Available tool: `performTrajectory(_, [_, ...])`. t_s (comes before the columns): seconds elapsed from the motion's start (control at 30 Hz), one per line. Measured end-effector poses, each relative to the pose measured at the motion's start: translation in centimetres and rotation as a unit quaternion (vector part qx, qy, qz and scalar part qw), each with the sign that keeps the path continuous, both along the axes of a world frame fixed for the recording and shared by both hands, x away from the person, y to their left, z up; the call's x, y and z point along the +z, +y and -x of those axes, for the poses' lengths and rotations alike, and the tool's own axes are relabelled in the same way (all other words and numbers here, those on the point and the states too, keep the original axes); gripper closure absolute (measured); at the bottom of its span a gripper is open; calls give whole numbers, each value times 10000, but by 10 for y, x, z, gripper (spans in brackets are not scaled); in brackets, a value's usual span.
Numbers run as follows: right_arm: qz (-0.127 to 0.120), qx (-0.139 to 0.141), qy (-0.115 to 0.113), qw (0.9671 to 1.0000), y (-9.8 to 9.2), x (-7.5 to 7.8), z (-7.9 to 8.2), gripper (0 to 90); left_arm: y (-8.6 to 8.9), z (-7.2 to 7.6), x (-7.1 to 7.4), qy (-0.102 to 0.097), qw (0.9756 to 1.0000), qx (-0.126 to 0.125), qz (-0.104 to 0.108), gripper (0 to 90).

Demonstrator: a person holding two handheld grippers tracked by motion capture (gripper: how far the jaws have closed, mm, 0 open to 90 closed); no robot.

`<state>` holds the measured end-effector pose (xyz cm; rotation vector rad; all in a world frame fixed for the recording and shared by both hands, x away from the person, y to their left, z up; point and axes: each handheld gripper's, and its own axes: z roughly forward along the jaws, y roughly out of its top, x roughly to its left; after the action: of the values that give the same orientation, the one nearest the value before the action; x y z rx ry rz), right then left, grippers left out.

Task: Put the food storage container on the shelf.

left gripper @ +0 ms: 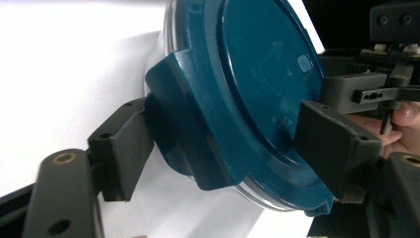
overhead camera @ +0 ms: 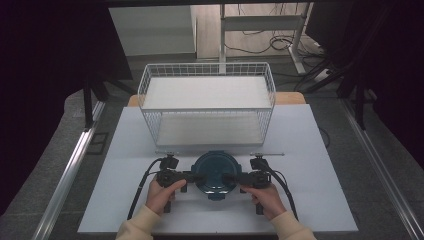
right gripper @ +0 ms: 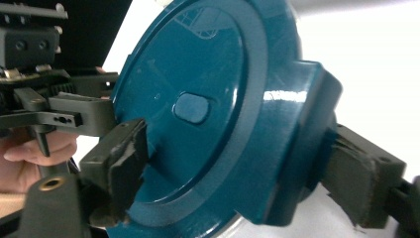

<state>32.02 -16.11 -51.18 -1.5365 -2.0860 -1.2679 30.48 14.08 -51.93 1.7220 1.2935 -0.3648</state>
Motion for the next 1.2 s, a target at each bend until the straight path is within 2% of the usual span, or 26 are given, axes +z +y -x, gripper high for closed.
performTrajectory(0.07, [-159,-118,78,9998,-4,-1,1,232,1,1,-1,88,9997,182,140,283])
performTrajectory(0.17, [-275,-183,123,9994,-8,-2,1,263,4,2,-1,128,9995,195,211,309])
performTrajectory(0.5, [-538,-329,105,9980,-18,1,11,364,4,11,6,-87,9998,154,127,365])
performTrajectory(0.7, [-577,-301,65,9979,-21,3,16,381,5,17,10,-168,9995,185,193,402])
performTrajectory(0.8, [-619,-318,73,9975,-22,3,18,387,7,19,9,-171,9991,224,320,430])
performTrajectory(0.97, [-579,-280,-40,9979,-22,6,22,394,7,24,13,-309,9990,173,273,445])
performTrajectory(1.17, [-479,-176,-367,9980,-20,14,26,396,8,27,19,-440,9985,165,291,450])
performTrajectory(1.2, [-479,-176,-367,9980,-20,14,26,396,8,27,19,-440,9985,165,291,451])
